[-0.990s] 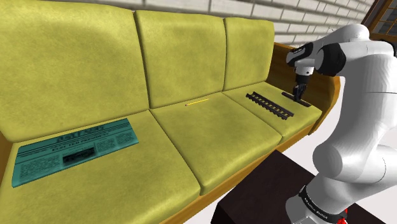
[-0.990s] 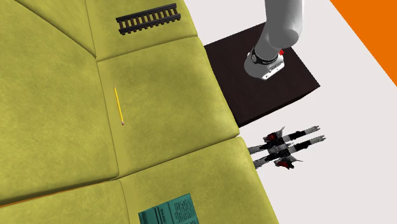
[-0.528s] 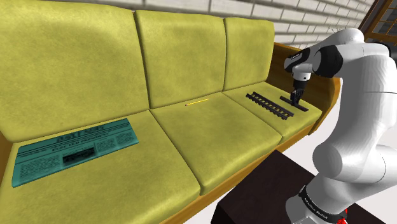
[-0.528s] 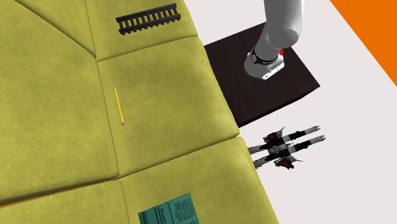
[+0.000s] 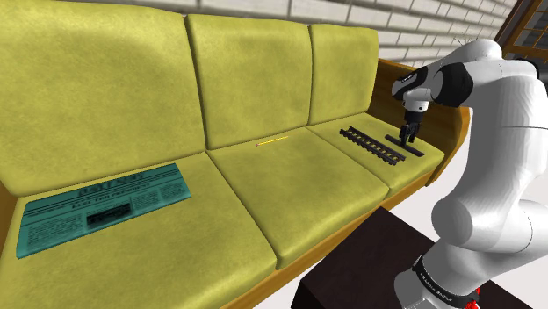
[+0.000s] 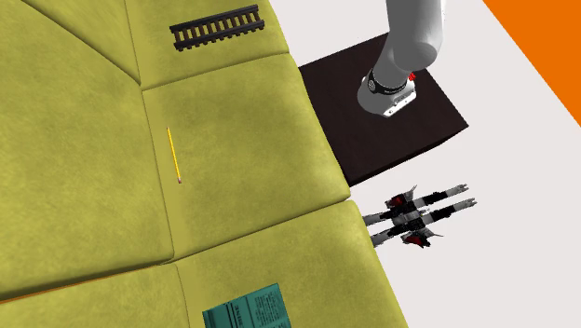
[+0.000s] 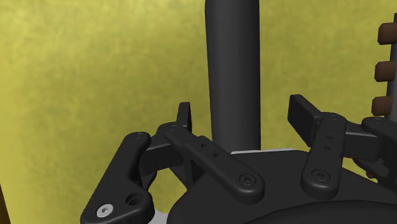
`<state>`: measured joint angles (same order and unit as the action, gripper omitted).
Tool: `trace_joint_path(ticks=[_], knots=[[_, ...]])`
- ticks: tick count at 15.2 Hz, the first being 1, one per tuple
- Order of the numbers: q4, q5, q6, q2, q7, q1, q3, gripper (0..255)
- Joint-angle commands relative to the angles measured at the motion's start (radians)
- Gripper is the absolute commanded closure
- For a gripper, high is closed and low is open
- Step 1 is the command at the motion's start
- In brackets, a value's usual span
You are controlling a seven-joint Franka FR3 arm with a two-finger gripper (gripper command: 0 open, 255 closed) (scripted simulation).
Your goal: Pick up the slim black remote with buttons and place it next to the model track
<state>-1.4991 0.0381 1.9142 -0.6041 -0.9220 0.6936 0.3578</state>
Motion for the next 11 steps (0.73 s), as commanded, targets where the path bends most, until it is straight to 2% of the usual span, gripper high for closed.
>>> trace_joint_path(ticks=[1, 4, 8, 11], knots=[[0.000, 0.000, 0.000, 0.000, 0.000, 0.000, 0.000, 0], [0.000, 0.000, 0.000, 0.000, 0.000, 0.000, 0.000, 0], [0.108, -0.005, -0.121, 0.014, 0.003, -0.002, 0.002, 0], [0.108, -0.005, -0.121, 0.014, 0.003, -0.002, 0.002, 0]])
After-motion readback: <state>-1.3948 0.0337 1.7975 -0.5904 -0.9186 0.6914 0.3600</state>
